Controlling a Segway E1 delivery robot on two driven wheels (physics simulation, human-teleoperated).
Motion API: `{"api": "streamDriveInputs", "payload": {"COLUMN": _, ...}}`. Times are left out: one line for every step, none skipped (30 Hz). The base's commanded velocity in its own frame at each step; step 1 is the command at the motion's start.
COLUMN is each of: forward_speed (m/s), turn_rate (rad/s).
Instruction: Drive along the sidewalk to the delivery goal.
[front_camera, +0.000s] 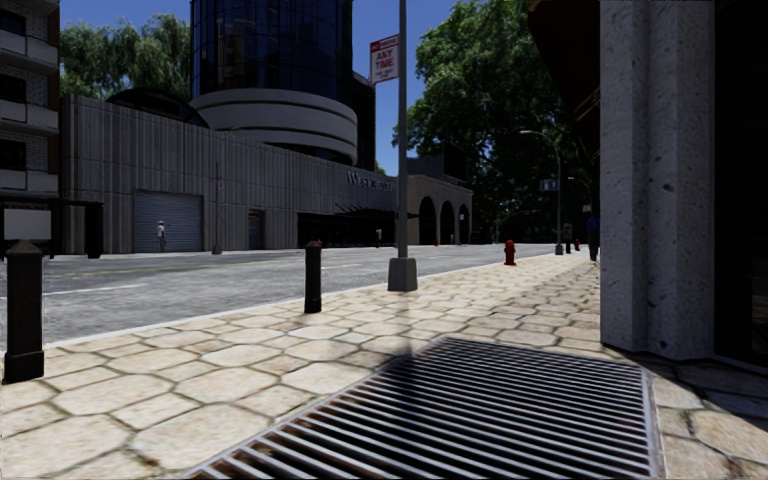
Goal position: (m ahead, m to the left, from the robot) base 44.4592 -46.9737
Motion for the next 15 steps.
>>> {"api": "streamDriveInputs", "payload": {"forward_speed": 2.00, "turn_rate": -0.32}}
{"api": "streamDriveInputs", "payload": {"forward_speed": 2.00, "turn_rate": -0.32}}
{"api": "streamDriveInputs", "payload": {"forward_speed": 2.00, "turn_rate": -0.32}}
{"api": "streamDriveInputs", "payload": {"forward_speed": 2.00, "turn_rate": -0.32}}
{"api": "streamDriveInputs", "payload": {"forward_speed": 2.00, "turn_rate": -0.32}}
{"api": "streamDriveInputs", "payload": {"forward_speed": 2.00, "turn_rate": -0.32}}
{"api": "streamDriveInputs", "payload": {"forward_speed": 2.00, "turn_rate": -0.32}}
{"api": "streamDriveInputs", "payload": {"forward_speed": 2.00, "turn_rate": -0.32}}
{"api": "streamDriveInputs", "payload": {"forward_speed": 2.00, "turn_rate": -0.32}}
{"api": "streamDriveInputs", "payload": {"forward_speed": 2.00, "turn_rate": -0.32}}
{"api": "streamDriveInputs", "payload": {"forward_speed": 2.00, "turn_rate": -0.32}}
{"api": "streamDriveInputs", "payload": {"forward_speed": 2.00, "turn_rate": -0.32}}
{"api": "streamDriveInputs", "payload": {"forward_speed": 2.00, "turn_rate": -0.32}}
{"api": "streamDriveInputs", "payload": {"forward_speed": 2.00, "turn_rate": -0.32}}
{"api": "streamDriveInputs", "payload": {"forward_speed": 2.00, "turn_rate": -0.32}}
